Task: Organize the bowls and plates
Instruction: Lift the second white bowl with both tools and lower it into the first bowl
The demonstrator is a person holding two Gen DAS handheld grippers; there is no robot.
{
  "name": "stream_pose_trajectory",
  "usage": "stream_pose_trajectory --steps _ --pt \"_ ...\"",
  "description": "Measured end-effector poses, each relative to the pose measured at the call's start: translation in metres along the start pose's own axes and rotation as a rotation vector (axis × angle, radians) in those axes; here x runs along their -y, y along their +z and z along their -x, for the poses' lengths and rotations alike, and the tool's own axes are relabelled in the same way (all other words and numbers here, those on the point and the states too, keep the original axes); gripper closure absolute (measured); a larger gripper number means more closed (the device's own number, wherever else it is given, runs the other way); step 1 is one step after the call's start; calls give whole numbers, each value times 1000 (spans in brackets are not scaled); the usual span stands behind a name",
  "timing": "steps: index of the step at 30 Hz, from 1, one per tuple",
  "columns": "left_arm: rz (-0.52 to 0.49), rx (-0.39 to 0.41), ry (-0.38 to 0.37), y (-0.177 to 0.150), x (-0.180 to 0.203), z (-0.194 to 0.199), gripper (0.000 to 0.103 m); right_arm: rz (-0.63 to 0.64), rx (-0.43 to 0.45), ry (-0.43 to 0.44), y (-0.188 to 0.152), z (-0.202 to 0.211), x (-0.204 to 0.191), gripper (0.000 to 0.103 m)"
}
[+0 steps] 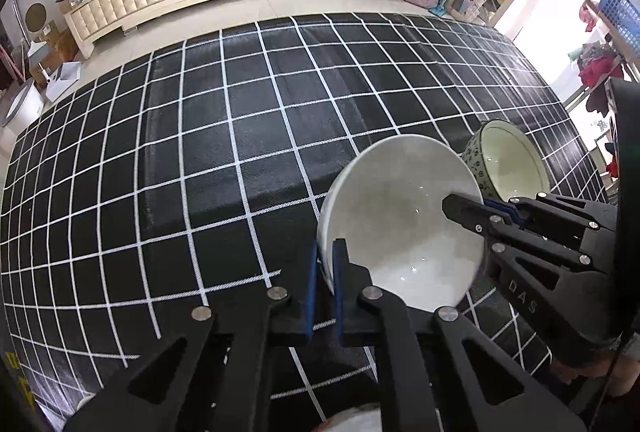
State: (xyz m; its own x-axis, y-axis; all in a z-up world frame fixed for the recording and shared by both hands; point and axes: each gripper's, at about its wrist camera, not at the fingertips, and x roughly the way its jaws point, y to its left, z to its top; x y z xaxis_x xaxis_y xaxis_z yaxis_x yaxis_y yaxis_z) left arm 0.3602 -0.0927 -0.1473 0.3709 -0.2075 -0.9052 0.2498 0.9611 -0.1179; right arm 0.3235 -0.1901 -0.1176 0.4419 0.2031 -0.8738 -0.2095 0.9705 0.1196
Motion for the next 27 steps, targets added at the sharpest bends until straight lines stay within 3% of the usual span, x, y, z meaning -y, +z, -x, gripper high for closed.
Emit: stream_pose_trajectory --steps 17,27 --pt "29 103 38 -35 2 82 97 40 78 23 -15 62 -38 95" --pt "43 124 43 -69 4 112 97 38 67 30 -47 79 -54 95"
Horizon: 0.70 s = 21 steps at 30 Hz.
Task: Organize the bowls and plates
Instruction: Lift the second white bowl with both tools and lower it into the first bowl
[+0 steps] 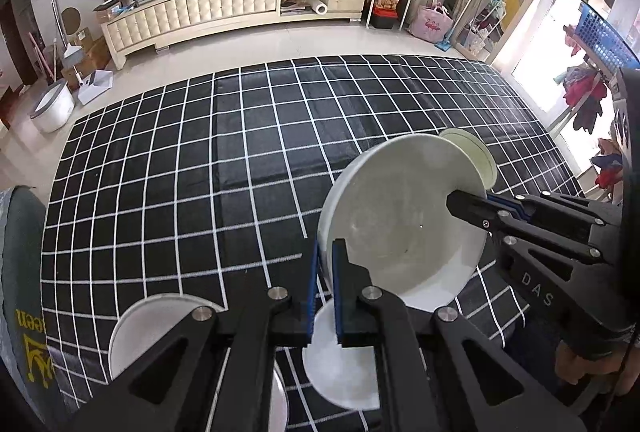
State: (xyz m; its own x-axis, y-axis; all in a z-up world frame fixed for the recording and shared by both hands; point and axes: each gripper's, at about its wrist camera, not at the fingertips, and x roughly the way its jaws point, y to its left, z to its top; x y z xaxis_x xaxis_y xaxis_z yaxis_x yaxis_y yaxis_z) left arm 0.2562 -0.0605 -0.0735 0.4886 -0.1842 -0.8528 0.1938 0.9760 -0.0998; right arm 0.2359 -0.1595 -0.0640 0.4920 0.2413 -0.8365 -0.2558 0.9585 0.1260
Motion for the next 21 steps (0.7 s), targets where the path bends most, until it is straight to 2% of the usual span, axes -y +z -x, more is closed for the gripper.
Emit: stream_pose_trajectory --steps 7,21 --pt "7 -3 -1 -29 -1 13 97 -16 -30 19 -23 1 -8 95" --pt "33 -80 -3 -78 -2 -3 97 -52 -108 35 -64 -16 -10 95"
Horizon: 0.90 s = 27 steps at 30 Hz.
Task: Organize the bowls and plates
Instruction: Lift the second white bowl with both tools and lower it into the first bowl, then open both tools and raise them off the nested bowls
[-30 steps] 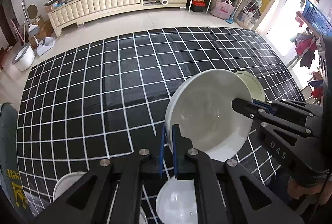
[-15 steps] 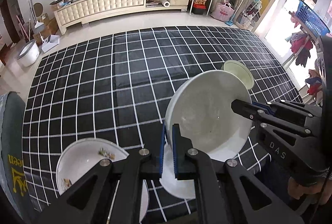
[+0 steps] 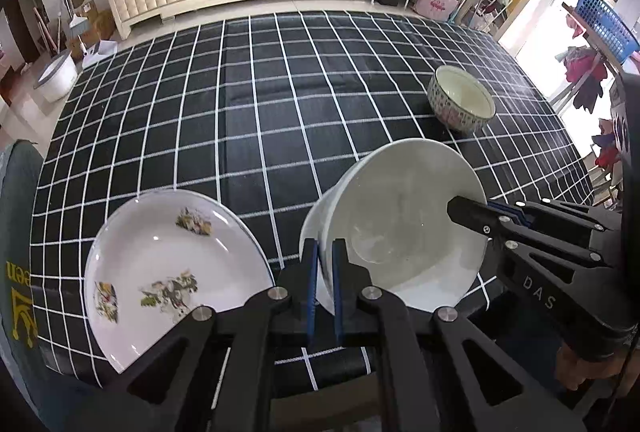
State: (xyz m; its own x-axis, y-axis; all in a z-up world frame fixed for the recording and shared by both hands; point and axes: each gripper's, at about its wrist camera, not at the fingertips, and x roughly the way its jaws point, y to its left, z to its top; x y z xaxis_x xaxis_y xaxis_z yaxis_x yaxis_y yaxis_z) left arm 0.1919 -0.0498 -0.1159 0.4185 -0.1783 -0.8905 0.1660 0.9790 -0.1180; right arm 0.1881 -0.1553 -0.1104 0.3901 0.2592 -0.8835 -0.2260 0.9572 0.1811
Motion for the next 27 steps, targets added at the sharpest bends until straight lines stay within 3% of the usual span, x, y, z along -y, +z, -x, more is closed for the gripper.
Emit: stream_pose_trajectory --steps 27 --pt "29 -66 5 -5 -4 -28 97 2 -85 12 6 -26 0 94"
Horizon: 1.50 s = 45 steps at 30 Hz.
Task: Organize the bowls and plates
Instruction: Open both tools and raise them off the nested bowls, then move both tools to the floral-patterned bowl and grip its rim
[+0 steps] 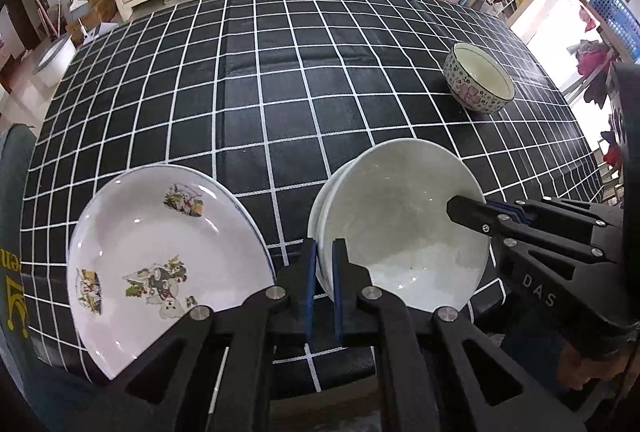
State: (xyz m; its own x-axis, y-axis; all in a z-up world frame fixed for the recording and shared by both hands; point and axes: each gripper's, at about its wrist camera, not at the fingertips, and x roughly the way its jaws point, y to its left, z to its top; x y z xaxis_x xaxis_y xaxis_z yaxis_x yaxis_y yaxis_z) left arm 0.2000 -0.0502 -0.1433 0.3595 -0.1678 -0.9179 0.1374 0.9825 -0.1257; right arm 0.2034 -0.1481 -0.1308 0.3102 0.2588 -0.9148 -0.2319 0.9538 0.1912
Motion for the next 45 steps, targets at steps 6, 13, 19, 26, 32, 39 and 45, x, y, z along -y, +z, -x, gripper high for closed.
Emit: stream_pose_trajectory --steps 6,13,19,26,32,39,45 --pt "-6 11 10 0 -1 -1 93 25 43 -43 -3 9 -6 91" --pt "-61 84 -8 -1 7 24 91 4 145 -53 -3 44 -3 90" --pt "-95 142 8 2 20 46 91 -24 234 -87 -4 82 11 89" --pt "-122 257 52 13 35 74 55 -39 293 -124 1 108 28 89" --pt "-120 298 26 31 48 85 35 -54 325 -150 9 124 46 89" --pt "-180 339 34 51 74 90 21 -67 384 -165 22 138 71 46" --pt "-190 369 5 73 90 83 17 -84 376 -181 31 137 95 39"
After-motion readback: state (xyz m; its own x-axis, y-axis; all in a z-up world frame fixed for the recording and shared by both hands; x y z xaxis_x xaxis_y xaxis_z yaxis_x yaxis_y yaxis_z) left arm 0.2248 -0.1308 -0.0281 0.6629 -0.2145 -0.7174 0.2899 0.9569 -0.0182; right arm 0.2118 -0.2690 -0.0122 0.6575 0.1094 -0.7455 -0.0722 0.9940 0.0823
